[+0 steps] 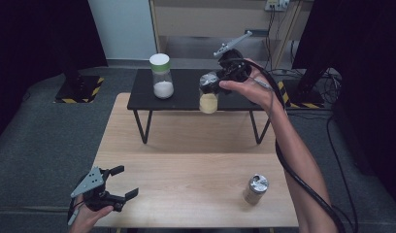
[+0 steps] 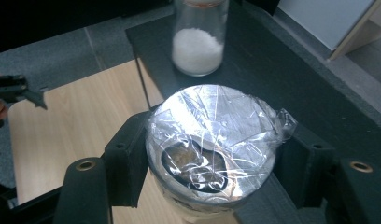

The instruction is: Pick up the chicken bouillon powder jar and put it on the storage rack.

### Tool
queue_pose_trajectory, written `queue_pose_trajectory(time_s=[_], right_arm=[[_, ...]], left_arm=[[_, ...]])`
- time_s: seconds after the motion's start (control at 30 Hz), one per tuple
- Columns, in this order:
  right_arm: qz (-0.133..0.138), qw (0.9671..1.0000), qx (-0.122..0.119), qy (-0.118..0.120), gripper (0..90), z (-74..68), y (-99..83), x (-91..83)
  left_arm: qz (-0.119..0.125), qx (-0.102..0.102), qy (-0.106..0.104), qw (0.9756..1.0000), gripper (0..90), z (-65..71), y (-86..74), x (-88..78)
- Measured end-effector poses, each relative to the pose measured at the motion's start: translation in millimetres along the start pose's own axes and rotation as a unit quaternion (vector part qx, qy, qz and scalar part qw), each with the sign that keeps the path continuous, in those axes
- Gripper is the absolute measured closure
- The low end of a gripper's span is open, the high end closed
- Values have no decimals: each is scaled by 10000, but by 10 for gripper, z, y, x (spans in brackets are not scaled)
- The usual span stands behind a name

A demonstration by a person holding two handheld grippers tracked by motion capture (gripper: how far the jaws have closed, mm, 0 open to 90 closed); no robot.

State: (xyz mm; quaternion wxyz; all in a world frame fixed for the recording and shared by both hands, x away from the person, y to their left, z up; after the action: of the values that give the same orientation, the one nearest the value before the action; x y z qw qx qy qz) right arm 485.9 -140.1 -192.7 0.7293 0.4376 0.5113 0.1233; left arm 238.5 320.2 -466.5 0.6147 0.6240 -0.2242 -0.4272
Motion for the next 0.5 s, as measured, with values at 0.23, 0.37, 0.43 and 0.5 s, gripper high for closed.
queue_pose_trajectory(time_s=[0.23, 0.37, 0.43, 0.5], right_arm=[[-23, 9994, 127, -325, 350, 99, 47, 44], [-13, 9982, 288, -522, 350, 165, 77, 90], [-15, 9976, 339, -607, 350, 194, 88, 123], [-13, 9968, 421, -682, 350, 218, 91, 166]], left_arm=[[6, -16, -9, 10000, 5, -3, -2, 1], [-4, -12, -12, 10000, 6, -3, -2, 2], [6, -19, -19, 10000, 6, -3, -3, 1], [7, -24, -22, 10000, 6, -5, -4, 1]])
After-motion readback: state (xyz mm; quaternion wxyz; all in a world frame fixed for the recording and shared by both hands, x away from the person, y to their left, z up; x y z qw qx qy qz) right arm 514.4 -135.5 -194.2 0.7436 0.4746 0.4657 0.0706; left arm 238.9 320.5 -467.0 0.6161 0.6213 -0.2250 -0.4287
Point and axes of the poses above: each handheld gripper's, and its own axes: x roughly forward along the jaws, y roughly out of its top, z roughly to its right, the point moved 9 cm from there along x, roughly forward along the jaws, and after that the axes turned 6 degrees about -y, right-handed, at the moved point
